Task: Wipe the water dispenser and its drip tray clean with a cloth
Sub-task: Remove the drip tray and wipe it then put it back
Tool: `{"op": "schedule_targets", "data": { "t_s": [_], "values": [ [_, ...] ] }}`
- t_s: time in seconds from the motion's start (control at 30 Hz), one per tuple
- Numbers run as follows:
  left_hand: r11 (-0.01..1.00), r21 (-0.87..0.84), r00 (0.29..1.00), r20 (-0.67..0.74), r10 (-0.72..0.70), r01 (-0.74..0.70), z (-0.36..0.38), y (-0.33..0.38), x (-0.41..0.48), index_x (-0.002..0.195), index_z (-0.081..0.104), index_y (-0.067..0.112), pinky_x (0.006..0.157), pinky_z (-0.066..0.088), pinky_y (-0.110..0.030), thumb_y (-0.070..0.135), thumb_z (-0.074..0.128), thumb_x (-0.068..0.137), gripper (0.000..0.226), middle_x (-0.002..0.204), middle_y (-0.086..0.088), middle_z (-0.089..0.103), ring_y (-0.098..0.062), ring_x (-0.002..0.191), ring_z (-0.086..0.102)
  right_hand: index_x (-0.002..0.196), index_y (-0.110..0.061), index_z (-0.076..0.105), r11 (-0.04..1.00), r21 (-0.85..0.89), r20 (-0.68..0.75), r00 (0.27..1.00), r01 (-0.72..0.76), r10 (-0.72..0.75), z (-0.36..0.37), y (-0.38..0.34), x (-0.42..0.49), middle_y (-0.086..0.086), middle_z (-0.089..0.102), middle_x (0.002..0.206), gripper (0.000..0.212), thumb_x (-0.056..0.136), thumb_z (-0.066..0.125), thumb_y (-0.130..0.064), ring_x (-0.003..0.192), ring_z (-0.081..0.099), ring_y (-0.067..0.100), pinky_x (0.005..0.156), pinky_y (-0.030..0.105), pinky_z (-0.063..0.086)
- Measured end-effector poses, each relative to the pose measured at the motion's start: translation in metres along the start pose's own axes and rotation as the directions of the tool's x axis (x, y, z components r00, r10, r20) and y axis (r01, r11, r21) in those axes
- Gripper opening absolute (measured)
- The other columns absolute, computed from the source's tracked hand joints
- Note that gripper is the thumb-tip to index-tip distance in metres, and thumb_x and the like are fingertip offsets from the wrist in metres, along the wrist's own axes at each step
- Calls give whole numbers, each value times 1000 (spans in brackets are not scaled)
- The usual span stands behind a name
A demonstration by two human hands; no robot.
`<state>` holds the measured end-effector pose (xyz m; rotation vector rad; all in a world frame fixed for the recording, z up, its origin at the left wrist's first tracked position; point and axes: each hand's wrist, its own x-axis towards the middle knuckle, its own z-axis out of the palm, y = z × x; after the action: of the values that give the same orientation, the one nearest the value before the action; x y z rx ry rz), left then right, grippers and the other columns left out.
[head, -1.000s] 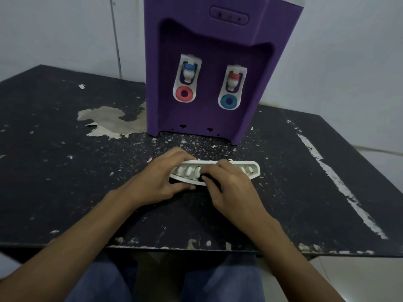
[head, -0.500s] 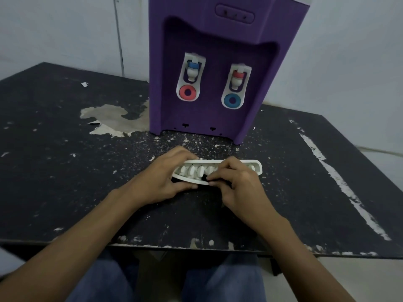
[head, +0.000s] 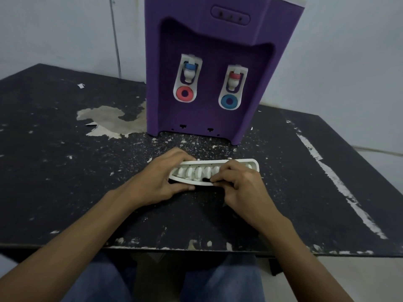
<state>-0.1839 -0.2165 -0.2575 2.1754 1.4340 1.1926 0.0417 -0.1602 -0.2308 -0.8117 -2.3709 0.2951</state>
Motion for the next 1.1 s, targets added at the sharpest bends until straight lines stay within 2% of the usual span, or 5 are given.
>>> {"op": "schedule_targets", "data": {
  "t_s": [0.27, 0.47, 0.53, 0.7, 1.1],
  "values": [
    [1000, -7, 1000, -1, -13, 13, 1, 0, 1, 123, 62, 13, 90, 50, -28, 31, 83, 80, 51, 116, 6, 56, -11, 106, 59, 85, -10, 78, 994, 21, 19, 994, 104, -104, 13, -14, 6, -3, 64, 88, 25, 74, 70, 12, 76, 61, 13, 67, 24, 52],
    [1000, -18, 1000, 3, -5, 5, -1, -3, 0, 124, 63, 13, 94, 50, -31, 26, 85, 79, 51, 116, 3, 58, -14, 110, 60, 87, -13, 78, 994, -100, 72, 997, 40, -32, -15, 12, -5, -7, 62, 89, 32, 73, 70, 14, 76, 60, 13, 64, 29, 54],
    [1000, -17, 1000, 3, -6, 6, 0, -4, 0, 124, 62, 13, 95, 50, -33, 26, 85, 79, 52, 117, 4, 58, -14, 111, 60, 84, -14, 78, 994, -111, 28, 1000, 10, -7, -22, 19, -7, -8, 62, 86, 28, 74, 73, 12, 74, 60, 10, 68, 22, 52],
    [1000, 0, 1000, 0, -14, 14, 1, -4, 0, 126, 62, 13, 98, 49, -30, 26, 85, 79, 54, 118, 5, 57, -11, 112, 58, 86, -12, 77, 994, 46, -127, 987, -94, 99, -30, 19, -12, -6, 64, 87, 20, 79, 77, 7, 84, 62, 0, 75, 4, 42],
    [1000, 12, 1000, -1, -21, 21, 3, 0, 1, 121, 59, 17, 87, 48, -20, 32, 84, 80, 50, 113, 9, 55, -8, 104, 58, 99, -9, 75, 976, 212, -82, 996, 55, -38, 11, -23, 3, -1, 62, 92, 14, 86, 73, -2, 83, 61, 7, 76, 18, 48]
  ]
}}
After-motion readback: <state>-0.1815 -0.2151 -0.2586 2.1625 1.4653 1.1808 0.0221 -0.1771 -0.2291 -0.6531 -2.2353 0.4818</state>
